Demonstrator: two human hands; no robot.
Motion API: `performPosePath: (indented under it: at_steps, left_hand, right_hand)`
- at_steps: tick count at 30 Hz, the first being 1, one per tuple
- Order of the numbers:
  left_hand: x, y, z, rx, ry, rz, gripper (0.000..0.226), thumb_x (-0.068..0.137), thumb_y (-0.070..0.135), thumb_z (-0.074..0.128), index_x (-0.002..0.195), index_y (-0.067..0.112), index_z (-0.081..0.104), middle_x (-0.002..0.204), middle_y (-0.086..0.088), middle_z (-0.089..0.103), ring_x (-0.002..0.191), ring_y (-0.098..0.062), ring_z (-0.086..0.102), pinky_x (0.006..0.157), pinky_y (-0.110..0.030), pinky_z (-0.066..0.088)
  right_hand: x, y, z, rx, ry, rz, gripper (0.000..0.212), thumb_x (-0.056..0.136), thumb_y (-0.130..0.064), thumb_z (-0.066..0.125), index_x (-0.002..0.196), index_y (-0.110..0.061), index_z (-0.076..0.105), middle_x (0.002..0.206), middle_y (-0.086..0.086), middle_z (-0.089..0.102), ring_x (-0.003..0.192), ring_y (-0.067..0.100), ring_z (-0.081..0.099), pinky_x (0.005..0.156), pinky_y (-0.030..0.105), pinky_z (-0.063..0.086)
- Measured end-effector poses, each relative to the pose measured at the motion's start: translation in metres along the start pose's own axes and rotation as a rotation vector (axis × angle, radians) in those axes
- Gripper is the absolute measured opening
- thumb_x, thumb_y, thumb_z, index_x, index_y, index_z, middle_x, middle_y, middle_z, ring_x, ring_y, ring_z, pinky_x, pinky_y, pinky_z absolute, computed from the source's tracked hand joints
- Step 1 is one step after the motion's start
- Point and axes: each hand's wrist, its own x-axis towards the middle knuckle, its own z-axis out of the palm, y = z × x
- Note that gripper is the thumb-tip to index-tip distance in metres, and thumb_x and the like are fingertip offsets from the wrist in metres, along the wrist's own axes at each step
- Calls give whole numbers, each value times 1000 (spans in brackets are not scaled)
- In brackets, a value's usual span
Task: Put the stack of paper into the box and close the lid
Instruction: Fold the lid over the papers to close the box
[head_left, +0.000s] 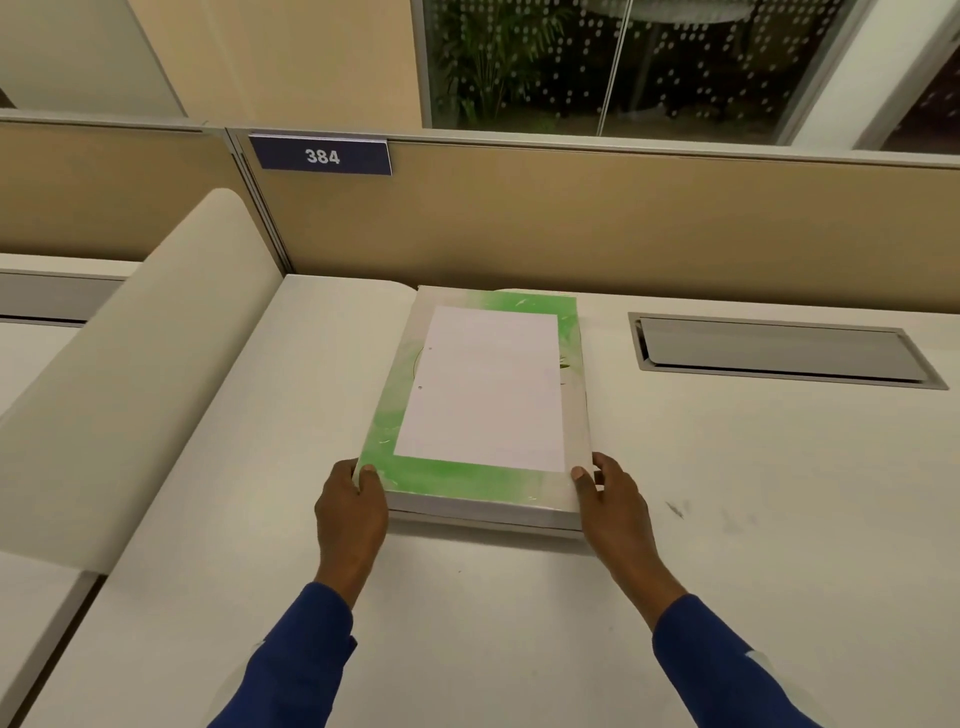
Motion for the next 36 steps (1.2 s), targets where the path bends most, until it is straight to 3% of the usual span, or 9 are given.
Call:
performPosePath:
  at_steps: [5, 8, 12, 14, 17, 21, 24, 28, 36]
  left_hand:
    - [-2, -3, -3, -69, 11, -25, 13, 97, 20, 51, 90, 27, 59, 87, 5, 64, 74, -9, 57, 58, -26, 41]
    - [-3, -6, -1, -59, 3, -23, 9, 97, 18, 52, 95, 22, 60, 88, 5, 64, 76, -14, 58, 58, -24, 41]
    - [-7, -11, 5, -2, -14, 15, 37, 99, 11, 48, 134, 21, 53, 95, 3, 64, 75, -15, 59, 60, -26, 44]
    - [-10, -14, 8, 84, -34, 82, 57, 99, 6, 44, 154, 22, 41, 99, -8, 65, 80, -27, 61, 69, -36, 49]
    - [-11, -15, 12, 242, -46, 197, 68, 98, 2, 44, 161, 20, 31, 105, -20, 62, 95, -40, 59, 84, -49, 52]
    - [-6, -12, 20, 443, -82, 279, 71, 100, 18, 53, 164, 24, 23, 150, -21, 44, 124, -41, 50, 102, -52, 46]
    - [4, -7, 27, 620, -79, 357, 73, 101, 42, 51, 164, 24, 19, 162, -24, 29, 137, -44, 42, 107, -53, 40]
    - [20, -1, 38, 789, -101, 466, 81, 95, 65, 26, 164, 23, 20, 172, -17, 10, 150, -44, 29, 117, -55, 33]
    - [32, -8, 47, 834, -114, 466, 84, 94, 69, 25, 164, 23, 22, 173, -12, 6, 136, -38, 43, 96, -47, 49]
  right_hand:
    - [-7, 7, 2, -33, 4, -31, 46, 107, -32, 46, 150, -17, 44, 137, 7, 59, 122, 23, 57, 93, 30, 46]
    - [-10, 13, 7, -43, -17, -31, 47, 106, -30, 47, 152, -17, 42, 139, 7, 58, 123, 24, 57, 102, 37, 50]
    - [-11, 21, 12, -88, -28, -33, 48, 105, -27, 49, 152, -16, 42, 139, 8, 57, 127, 26, 55, 107, 41, 47]
    - [-12, 23, 15, -118, -13, -52, 51, 105, -27, 50, 154, -17, 39, 141, 9, 55, 132, 28, 51, 108, 41, 45]
    - [-12, 23, 18, -174, 4, -89, 64, 105, -29, 50, 162, -20, 21, 152, 9, 44, 137, 29, 46, 110, 40, 42]
    - [-1, 16, 22, -284, -8, -189, 76, 104, -40, 49, 164, -22, 7, 168, 4, 21, 147, 31, 34, 115, 44, 37]
    - [19, 5, 25, -377, -9, -234, 82, 103, -51, 45, 164, -18, 1, 173, 2, 0, 154, 29, 22, 121, 45, 30]
    - [47, -6, 28, -467, -11, -282, 84, 102, -58, 38, 164, -16, -1, 173, 3, -8, 158, 29, 10, 126, 46, 21]
    - [60, 2, 37, -465, -48, -275, 84, 102, -60, 35, 164, -18, -2, 172, -1, -13, 158, 29, 12, 125, 46, 25]
